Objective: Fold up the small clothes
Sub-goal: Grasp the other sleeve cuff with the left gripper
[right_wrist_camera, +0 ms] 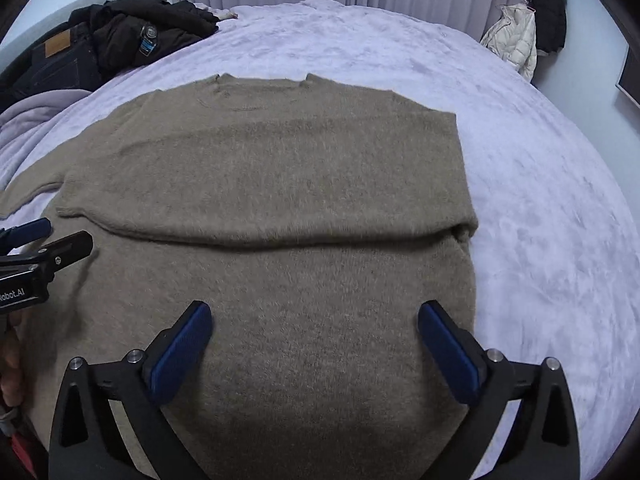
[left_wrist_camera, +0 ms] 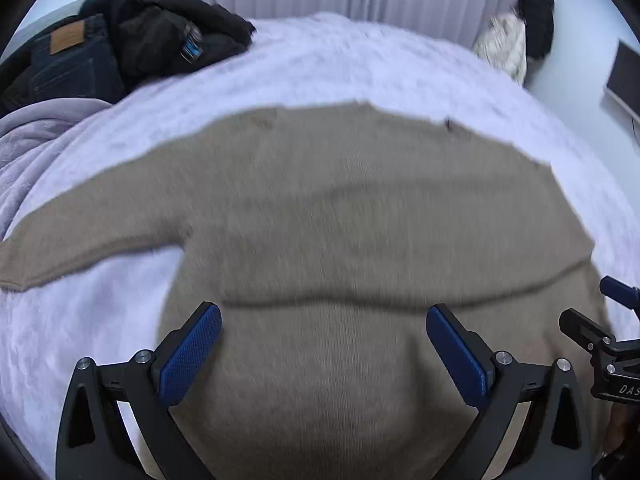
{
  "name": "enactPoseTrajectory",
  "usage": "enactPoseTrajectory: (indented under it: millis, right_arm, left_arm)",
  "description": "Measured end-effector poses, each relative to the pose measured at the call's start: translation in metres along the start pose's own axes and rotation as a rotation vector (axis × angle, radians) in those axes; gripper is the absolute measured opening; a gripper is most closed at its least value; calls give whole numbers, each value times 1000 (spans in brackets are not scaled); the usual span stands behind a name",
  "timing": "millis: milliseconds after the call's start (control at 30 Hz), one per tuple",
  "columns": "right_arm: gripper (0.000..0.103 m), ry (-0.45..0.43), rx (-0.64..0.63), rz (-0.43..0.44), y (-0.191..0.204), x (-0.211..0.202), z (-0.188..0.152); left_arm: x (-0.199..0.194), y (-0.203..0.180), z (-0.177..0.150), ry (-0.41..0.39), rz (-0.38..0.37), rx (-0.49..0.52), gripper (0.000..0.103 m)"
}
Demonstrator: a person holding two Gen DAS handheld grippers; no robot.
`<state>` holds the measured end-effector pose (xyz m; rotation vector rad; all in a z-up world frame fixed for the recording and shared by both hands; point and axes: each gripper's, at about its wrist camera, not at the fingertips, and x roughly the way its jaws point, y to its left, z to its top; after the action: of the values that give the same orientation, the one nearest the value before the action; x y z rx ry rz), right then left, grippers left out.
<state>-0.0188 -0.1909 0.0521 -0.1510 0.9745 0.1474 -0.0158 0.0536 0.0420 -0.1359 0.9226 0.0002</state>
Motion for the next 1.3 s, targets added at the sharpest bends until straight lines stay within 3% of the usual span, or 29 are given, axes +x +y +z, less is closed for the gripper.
enactPoseTrajectory:
  millis: [67,133,233,300,367,433,533,633,700,767,900,967,1000,1033,1100,1200,1300]
  right_arm:
    - [103,-60,1,-12,2,-8,20]
    - [103,-67,-6,-19,9,2,41]
    - [103,28,8,-29,23,39,64]
    - [103,130,1,2,43,63,66]
    - [103,75,-76,-1,73,57,60]
    - [103,34,-191,76,109,51,52]
    - [103,-35,-279,4,144,46,42]
    - [103,-53,-218,35,135,48,36]
    - [103,-36,-141,110,119,54,36]
    - [103,-24,-111,142,114,58,39]
    - [103,-28,-147,90,127,59,37]
    - [103,-26,-144,92,126,59,37]
    - [103,-24,-140,92,125,58,37]
    - [103,-18,-134,83,124,56,39]
    - [103,-16,-94,86,119,44,48]
    - [103,-96,-50,157,121,11,66]
    - [103,-84,-76,107,145,11,101]
  left_arm:
    - [4,1,16,4,-45,-36,103]
    - [23,-2,26,62,-74,-48,103]
    - [53,6,27,155,71,-50,103]
    - [46,30,25,139,43,-114,103]
    - [30,69,24,86,25,-214,103]
    - [18,112,24,45,97,-306,103]
    - [-3,198,13,-15,204,-537,103]
    - [-26,285,-15,-86,275,-803,103]
    - [-22,333,-32,-54,282,-941,103]
    - [-13,361,-37,-56,233,-991,103]
    - [-9,396,-22,-131,191,-971,103]
    - [-8,414,-22,-158,147,-1030,102]
    - [-10,420,-25,-175,127,-1056,91]
    - [-12,421,-21,-189,126,-1053,51]
    - [-14,422,-20,-187,91,-1010,14]
    - [-21,423,-26,-206,83,-994,14]
    - [-36,421,-25,-235,89,-972,11]
